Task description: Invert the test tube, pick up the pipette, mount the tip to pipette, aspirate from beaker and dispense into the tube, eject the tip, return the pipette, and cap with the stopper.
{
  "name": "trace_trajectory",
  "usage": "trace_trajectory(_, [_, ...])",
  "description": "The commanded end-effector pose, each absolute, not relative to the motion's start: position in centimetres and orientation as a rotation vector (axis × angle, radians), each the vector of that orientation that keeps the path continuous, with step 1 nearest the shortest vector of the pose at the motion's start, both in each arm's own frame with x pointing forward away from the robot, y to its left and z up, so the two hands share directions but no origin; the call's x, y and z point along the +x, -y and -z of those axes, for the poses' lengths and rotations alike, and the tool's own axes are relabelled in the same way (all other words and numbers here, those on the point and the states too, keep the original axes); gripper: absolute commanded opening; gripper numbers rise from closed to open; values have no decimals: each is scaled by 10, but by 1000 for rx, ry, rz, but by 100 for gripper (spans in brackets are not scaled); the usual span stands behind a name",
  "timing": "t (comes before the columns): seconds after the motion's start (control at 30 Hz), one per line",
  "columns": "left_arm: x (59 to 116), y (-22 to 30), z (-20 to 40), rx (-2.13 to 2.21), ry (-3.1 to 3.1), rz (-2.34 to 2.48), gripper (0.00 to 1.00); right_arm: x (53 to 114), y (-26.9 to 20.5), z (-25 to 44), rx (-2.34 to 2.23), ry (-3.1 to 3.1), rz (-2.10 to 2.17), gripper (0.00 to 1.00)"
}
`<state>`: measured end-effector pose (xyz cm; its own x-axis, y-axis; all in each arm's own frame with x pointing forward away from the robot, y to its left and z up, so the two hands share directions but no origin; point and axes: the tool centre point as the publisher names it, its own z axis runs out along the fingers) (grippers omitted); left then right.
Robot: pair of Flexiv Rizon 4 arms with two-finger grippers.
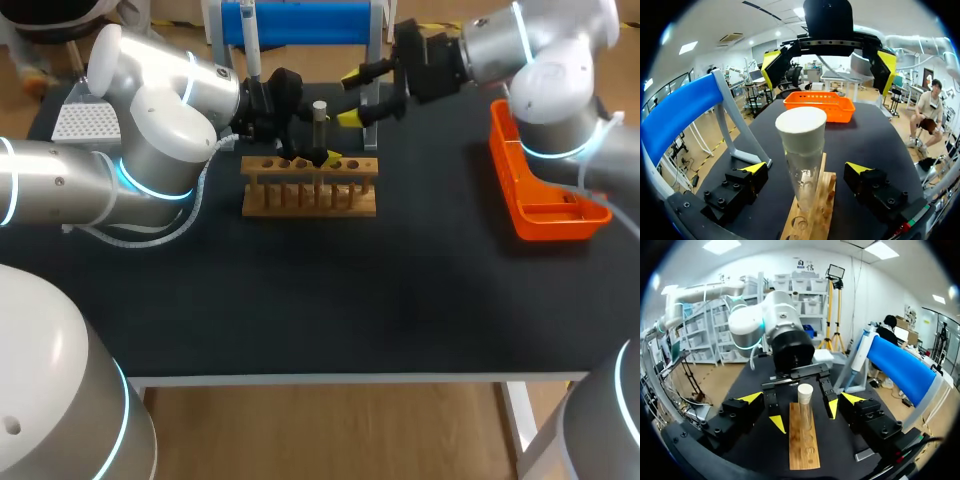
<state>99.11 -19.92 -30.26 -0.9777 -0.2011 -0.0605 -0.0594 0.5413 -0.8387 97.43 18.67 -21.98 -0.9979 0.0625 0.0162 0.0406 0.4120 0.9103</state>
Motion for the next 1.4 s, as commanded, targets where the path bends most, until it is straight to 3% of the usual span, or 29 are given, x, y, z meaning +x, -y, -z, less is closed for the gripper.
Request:
trace_trajectory(0.03, [991, 199, 302, -223, -2627, 1417, 100, 975, -186, 219, 63, -2598, -1779, 100])
trace_trajectory(0.33, [991, 199, 302, -223, -2627, 1417, 100, 974, -199, 216, 17, -2590, -1906, 100])
trace_trajectory(0.4, [991, 199, 302, -223, -2627, 1417, 100, 975, -203, 215, 13, -2566, -1933, 81])
trace_trajectory(0.47, [991, 199, 302, -223, -2627, 1417, 100, 977, -205, 214, 7, -2540, -1950, 40])
trace_trajectory(0.5, [991, 199, 302, -223, -2627, 1417, 100, 978, -206, 213, 7, -2525, -1961, 32])
trace_trajectory(0.53, [991, 199, 302, -223, -2627, 1417, 100, 979, -207, 213, 7, -2510, -1968, 13])
trace_trajectory(0.57, [991, 199, 302, -223, -2627, 1417, 100, 980, -208, 212, -2, -2495, -1979, 0])
trace_trajectory(1.4, [991, 199, 302, -223, -2627, 1417, 100, 989, -231, 220, -37, -2413, -2153, 0])
